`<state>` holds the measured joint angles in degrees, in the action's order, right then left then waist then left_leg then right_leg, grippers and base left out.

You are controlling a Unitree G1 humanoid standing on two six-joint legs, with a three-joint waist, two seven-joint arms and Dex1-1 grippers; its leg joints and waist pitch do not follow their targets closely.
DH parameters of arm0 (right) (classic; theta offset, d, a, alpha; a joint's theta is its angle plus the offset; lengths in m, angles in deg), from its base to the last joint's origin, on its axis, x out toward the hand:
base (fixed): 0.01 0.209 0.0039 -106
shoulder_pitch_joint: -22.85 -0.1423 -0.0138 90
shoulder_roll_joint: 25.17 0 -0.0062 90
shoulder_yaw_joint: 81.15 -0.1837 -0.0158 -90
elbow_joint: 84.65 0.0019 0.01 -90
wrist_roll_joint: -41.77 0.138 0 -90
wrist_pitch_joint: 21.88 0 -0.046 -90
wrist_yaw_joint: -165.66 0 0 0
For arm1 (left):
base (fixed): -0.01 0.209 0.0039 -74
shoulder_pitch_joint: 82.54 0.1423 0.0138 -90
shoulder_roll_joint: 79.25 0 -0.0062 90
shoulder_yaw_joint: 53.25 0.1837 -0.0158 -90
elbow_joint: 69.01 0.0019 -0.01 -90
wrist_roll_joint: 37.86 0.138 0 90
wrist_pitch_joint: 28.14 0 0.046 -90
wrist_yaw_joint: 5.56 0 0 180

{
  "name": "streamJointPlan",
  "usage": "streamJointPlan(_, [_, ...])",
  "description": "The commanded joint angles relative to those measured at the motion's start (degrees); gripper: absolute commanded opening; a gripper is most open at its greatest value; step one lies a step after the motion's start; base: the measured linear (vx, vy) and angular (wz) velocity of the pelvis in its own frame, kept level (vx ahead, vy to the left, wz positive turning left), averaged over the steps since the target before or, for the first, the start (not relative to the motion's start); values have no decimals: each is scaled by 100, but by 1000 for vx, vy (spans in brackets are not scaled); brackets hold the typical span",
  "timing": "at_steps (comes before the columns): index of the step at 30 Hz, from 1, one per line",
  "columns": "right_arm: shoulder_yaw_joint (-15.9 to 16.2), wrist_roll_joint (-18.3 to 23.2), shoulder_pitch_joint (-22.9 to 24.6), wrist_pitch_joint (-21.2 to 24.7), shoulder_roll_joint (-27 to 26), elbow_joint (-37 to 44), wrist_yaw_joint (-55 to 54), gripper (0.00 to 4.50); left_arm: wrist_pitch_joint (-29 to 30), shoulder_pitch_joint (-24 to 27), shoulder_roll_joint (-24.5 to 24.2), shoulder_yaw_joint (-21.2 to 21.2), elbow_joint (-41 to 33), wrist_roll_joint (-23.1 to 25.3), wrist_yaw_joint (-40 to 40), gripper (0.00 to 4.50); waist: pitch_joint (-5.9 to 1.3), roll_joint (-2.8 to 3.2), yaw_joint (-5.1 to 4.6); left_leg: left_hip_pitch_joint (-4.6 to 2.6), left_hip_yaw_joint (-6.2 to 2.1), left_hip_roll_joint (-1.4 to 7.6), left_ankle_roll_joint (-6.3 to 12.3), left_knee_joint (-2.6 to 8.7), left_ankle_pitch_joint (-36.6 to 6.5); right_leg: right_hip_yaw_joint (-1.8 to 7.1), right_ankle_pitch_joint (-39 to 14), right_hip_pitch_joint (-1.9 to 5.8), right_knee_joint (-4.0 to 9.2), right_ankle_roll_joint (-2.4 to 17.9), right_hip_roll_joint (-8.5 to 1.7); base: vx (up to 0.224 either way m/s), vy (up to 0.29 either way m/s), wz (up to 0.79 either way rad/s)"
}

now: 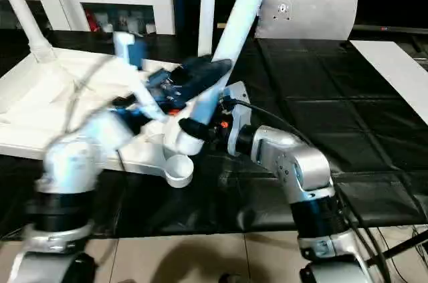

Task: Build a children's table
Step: Pick table leg

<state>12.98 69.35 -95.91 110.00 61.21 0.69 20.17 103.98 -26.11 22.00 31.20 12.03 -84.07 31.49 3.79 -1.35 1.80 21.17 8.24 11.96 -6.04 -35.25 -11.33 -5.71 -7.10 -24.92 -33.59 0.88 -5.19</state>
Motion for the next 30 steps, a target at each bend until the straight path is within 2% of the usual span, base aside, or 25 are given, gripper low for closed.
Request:
streamJointPlan(1, [-312, 0, 94, -95, -63, 222, -357, 193, 168, 118, -265, -51, -143, -89, 257, 450, -482, -2, -18, 23, 135, -10, 172, 380, -683, 191, -2234, 423, 393, 488, -149, 0, 0, 0])
streamJointPlan(3, [-454, -20, 226, -62, -125, 364, -614, 193, 186, 185, -732, -12, -134, 28, 532, 450, -481, 1, -28, 2, 131, -17, 115, 387, -771, 182, -2355, 420, 399, 410, -129, 0, 0, 0])
streamJointPlan(4, [-459, -20, 237, -58, -126, 376, -621, 193, 183, 188, -763, -7, -130, 41, 548, 450, -483, 36, -43, -9, 122, -23, 71, 394, -856, 178, -2383, 415, 398, 346, -114, 0, 0, 0])
streamJointPlan(6, [-458, -24, 499, 1, -108, 636, -655, 193, -35, 255, -1417, 272, -6, 556, 934, 450, -466, 68, -31, -17, 106, -34, 68, 414, -944, 171, -2460, 414, 429, 265, -107, 0, 0, 0])
streamJointPlan(8, [-423, -102, 677, -144, -84, 742, -666, 193, -368, 328, -2014, 737, 137, 1232, 1290, 450, -460, 66, -51, -26, 98, -29, 66, 428, -1053, 175, -2533, 404, 433, 212, -103, 0, 0, 0])
streamJointPlan(9, [-417, -118, 694, -176, -82, 748, -666, 193, -405, 333, -2070, 787, 154, 1302, 1322, 450, -460, 70, -49, -30, 92, -27, 51, 432, -1067, 176, -2565, 406, 436, 198, -112, 0, 0, 0])
streamJointPlan(10, [-391, -215, 800, -318, -74, 758, -713, 193, -620, 353, -2339, 1032, 272, 1635, 1512, 450, -463, 105, -53, -29, 91, -18, -9, 433, -1089, 186, -2544, 409, 405, 250, -128, 0, 0, 0])
streamJointPlan(11, [-389, -252, 850, -341, -81, 771, -760, 193, -705, 360, -2447, 1121, 319, 1736, 1597, 450, -461, 91, -48, -35, 97, -24, -32, 428, -1147, 187, -2630, 400, 427, 244, -133, 0, 0, 0])
streamJointPlan(14, [-405, -296, 1052, -400, -140, 883, -910, 193, -984, 406, -2808, 1379, 496, 1986, 2008, 450, -464, 130, -33, -36, 86, -27, -82, 444, -1191, 195, -2578, 404, 421, 332, -147, 0, 0, 0])
streamJointPlan(16, [-393, -319, 1102, -426, -134, 921, -929, 193, -1117, 436, -2942, 1501, 548, 2117, 2156, 450, -460, 124, -41, -35, 80, -20, -92, 451, -1287, 200, -2542, 404, 404, 380, -148, 0, 0, 0])
streamJointPlan(17, [-385, -357, 1260, -442, -113, 1048, -956, 193, -1473, 523, -3351, 1896, 681, 2490, 2628, 450, -458, 128, -27, -39, 73, -21, -92, 454, -1296, 201, -2534, 405, 421, 408, -156, 0, 0, 0])
streamJointPlan(18, [-393, -365, 1318, -439, -115, 1097, -961, 193, -1626, 542, -3473, 2026, 751, 2625, 2804, 421, -453, 122, -21, -34, 69, -23, -76, 460, -1311, 205, -2566, 406, 421, 386, -156, 0, 0, 0])
streamJointPlan(20, [-358, -394, 1466, -501, -58, 1175, -898, 193, -1980, 549, -3634, 2303, 1028, 2942, 3126, 414, -446, 113, -31, -36, 76, -25, -79, 468, -1345, 217, -2663, 401, 412, 342, -160, 0, 0, 0])
streamJointPlan(22, [-326, -397, 1514, -526, -16, 1190, -837, 193, -2154, 536, -3662, 2406, 1178, 3068, 3244, 414, -449, 139, -22, -46, 72, -10, -110, 472, -1393, 218, -2692, 394, 417, 383, -179, 0, 0, 0])
streamJointPlan(23, [-310, -404, 1536, -547, 1, 1197, -813, 193, -2270, 518, -3664, 2455, 1276, 3142, 3300, 394, -449, 126, -24, -47, 74, -13, -97, 471, -1414, 215, -2701, 388, 431, 389, -173, 0, 0, 0])
streamJointPlan(24, [-254, -433, 1566, -648, 55, 1196, -708, 193, -2630, 410, -3604, 2594, 1659, 3343, 3407, 378, -441, 127, -19, -52, 73, -18, -87, 472, -1489, 209, -2756, 384, 438, 399, -174, 0, 0, 0])
streamJointPlan(28, [-155, -542, 1609, -740, 170, 1209, -594, 193, -3110, 202, -3545, 2821, 2206, 3632, 3537, 370, -432, 109, -23, -57, 68, -28, -84, 464, -1622, 188, -3090, 376, 488, 266, -183, 0, 0, 0])
streamJointPlan(29, [-144, -559, 1626, -774, 191, 1213, -567, 193, -3271, 103, -3481, 2859, 2455, 3716, 3564, 341, -430, 102, -22, -53, 72, -36, -88, 456, -1619, 188, -3135, 376, 495, 245, -185, 0, 0, 0])
streamJointPlan(30, [-142, -555, 1639, -775, 216, 1213, -539, 193, -3418, -4, -3428, 2901, 2706, 3801, 3612, 341, -437, 96, -14, -57, 77, -49, -62, 444, -1585, 183, -3183, 367, 523, 203, -182, 0, 0, 0])
